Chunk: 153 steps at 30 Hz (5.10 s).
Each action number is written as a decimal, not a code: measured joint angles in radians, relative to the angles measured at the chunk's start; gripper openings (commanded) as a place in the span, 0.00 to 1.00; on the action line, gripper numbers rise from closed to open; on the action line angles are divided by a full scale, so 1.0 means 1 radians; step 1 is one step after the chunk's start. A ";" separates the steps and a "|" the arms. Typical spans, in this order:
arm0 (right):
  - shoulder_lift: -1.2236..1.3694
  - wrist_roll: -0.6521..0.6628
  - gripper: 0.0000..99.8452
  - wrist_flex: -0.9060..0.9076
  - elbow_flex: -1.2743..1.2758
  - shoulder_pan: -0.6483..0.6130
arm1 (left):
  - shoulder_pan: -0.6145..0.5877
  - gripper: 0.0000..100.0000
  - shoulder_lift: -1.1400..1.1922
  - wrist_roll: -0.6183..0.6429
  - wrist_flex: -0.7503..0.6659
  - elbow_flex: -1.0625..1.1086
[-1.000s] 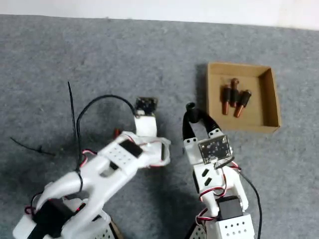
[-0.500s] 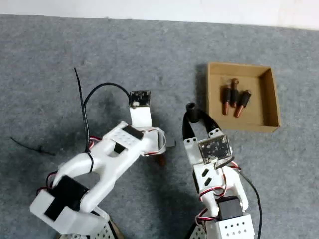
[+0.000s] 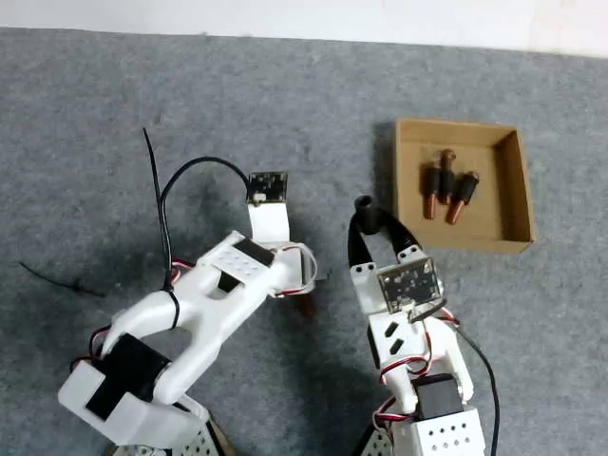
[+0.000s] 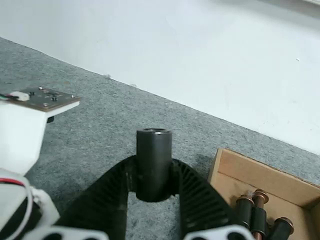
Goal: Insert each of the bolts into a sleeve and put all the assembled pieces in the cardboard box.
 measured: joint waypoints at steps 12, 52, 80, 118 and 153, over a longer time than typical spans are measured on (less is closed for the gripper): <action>0.000 0.000 0.01 0.000 0.000 0.000 | 0.000 0.01 0.009 -0.006 -0.009 -0.018; -0.002 0.121 0.01 0.000 0.000 -0.204 | -0.176 0.01 -1.250 -0.331 -0.962 0.876; -0.002 0.124 0.01 0.048 0.000 -0.330 | -0.040 0.01 -1.765 -0.077 -0.575 0.878; 0.000 0.127 0.01 0.052 0.000 -0.350 | 0.037 0.01 -1.784 -0.080 -0.499 0.876; 0.002 0.129 0.01 0.055 0.000 -0.410 | 0.000 0.01 -1.784 -0.077 -0.394 0.875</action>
